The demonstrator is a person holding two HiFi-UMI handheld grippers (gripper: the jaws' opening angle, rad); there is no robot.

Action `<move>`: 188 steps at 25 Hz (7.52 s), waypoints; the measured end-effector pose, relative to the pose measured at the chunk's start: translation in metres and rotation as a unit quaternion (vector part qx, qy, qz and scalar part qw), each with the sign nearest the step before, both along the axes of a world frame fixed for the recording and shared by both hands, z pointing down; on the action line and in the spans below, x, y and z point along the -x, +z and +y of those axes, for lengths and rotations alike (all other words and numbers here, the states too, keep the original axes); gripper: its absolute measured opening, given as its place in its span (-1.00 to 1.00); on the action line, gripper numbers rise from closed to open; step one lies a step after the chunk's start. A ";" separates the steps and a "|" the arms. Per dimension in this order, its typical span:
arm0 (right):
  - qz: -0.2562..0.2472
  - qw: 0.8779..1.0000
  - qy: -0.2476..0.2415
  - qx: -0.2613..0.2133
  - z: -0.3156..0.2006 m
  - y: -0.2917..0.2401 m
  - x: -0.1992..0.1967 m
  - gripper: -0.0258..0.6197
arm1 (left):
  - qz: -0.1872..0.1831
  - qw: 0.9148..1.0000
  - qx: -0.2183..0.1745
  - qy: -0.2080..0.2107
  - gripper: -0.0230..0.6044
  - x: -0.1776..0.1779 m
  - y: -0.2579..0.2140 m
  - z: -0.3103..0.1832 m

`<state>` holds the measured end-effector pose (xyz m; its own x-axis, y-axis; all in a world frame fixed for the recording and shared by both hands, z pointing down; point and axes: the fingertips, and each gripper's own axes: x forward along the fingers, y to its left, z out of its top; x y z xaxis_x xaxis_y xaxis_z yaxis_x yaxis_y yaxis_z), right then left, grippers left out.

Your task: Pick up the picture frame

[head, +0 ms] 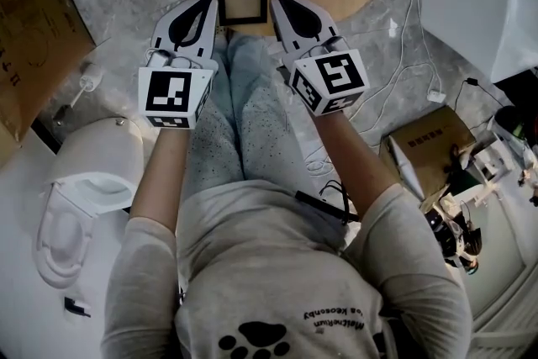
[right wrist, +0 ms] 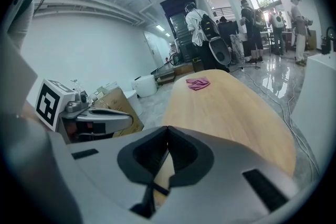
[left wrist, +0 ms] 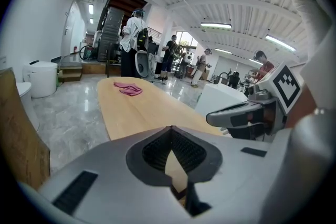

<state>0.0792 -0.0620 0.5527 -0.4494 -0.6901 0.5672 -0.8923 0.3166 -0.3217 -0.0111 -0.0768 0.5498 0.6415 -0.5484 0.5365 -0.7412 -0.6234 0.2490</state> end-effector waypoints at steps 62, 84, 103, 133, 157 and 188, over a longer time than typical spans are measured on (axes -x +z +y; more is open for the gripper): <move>0.077 0.964 0.081 0.239 0.026 0.171 -0.011 -0.60 | -0.079 0.983 0.156 0.060 -0.90 0.014 0.142 0.025; 0.061 0.968 0.054 0.237 0.039 0.171 0.054 -0.67 | -0.066 0.980 0.185 0.013 -0.89 0.073 0.152 0.046; 0.049 0.970 0.046 0.233 0.038 0.171 0.056 -0.67 | 0.113 0.925 0.361 0.023 -0.09 0.034 0.190 0.049; -0.059 0.968 -0.002 0.245 0.056 0.167 0.072 -0.69 | 0.202 0.889 0.409 0.022 -0.81 0.009 0.159 0.073; -0.007 0.976 0.001 0.218 0.037 0.096 0.046 -0.68 | 0.102 0.924 0.369 -0.008 -0.87 0.010 0.104 0.065; -0.025 0.996 0.064 0.064 0.015 -0.134 -0.004 -0.89 | 0.083 0.982 0.163 -0.055 -0.87 0.007 -0.112 0.023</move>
<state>0.0833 -0.0475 0.4188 -0.3917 -0.6674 0.6333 -0.9049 0.1549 -0.3964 -0.0180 -0.0534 0.4379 0.6812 -0.4356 0.5884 -0.7321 -0.4093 0.5446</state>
